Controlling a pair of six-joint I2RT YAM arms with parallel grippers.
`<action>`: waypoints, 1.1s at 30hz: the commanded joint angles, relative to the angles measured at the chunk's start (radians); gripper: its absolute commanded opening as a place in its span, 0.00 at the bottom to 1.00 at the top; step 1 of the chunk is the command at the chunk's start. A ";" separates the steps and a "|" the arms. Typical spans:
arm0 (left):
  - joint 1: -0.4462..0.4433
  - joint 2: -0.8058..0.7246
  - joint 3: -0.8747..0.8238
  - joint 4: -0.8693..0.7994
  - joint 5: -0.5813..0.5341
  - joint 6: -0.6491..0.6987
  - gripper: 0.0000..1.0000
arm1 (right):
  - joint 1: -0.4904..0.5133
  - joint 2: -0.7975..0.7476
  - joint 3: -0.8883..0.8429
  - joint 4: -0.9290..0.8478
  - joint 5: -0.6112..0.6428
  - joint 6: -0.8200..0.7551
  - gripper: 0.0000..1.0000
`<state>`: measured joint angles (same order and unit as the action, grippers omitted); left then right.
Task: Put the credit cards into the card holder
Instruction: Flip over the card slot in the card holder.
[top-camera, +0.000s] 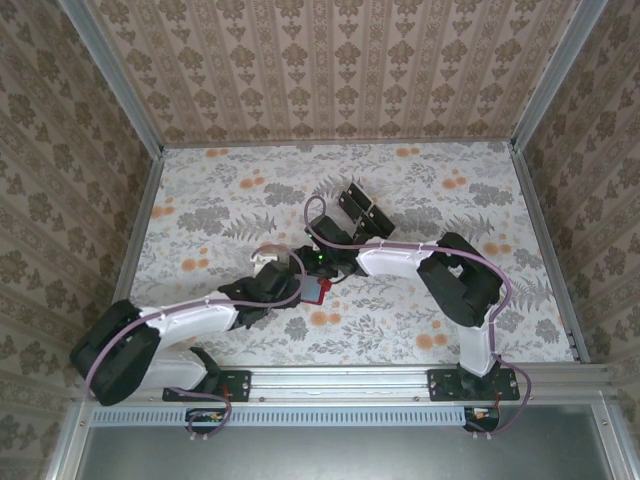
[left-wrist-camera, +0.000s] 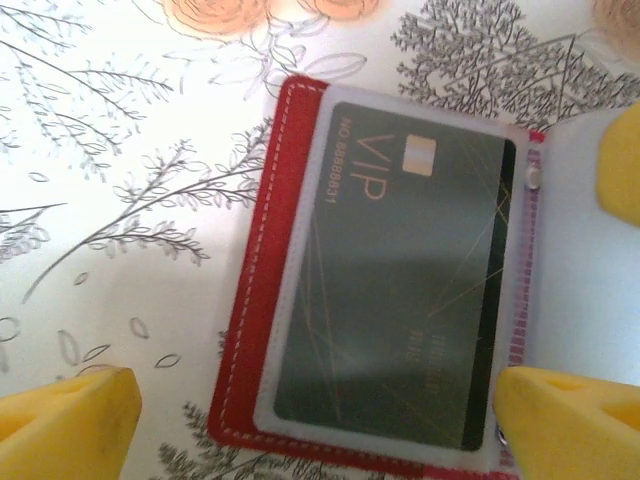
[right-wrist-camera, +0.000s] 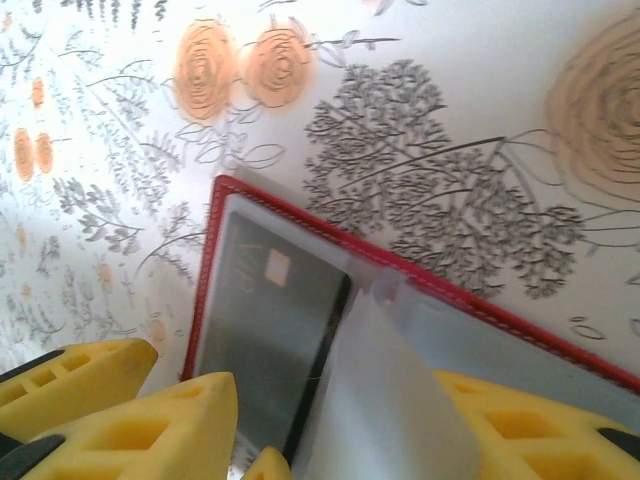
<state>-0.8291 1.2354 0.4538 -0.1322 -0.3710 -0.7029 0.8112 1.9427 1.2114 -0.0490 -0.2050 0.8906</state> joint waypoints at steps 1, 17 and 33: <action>0.023 -0.105 -0.007 -0.100 -0.054 -0.007 1.00 | 0.023 0.008 0.049 -0.003 -0.036 0.007 0.52; 0.167 -0.442 -0.049 -0.290 -0.035 -0.015 1.00 | 0.074 0.266 0.308 -0.070 -0.022 0.006 0.52; 0.221 -0.232 -0.014 -0.104 0.122 0.073 1.00 | -0.044 -0.070 0.210 -0.184 -0.029 -0.177 0.53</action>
<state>-0.6189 0.9581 0.4007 -0.3038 -0.3027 -0.6785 0.8062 1.9949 1.4387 -0.1410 -0.2665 0.8036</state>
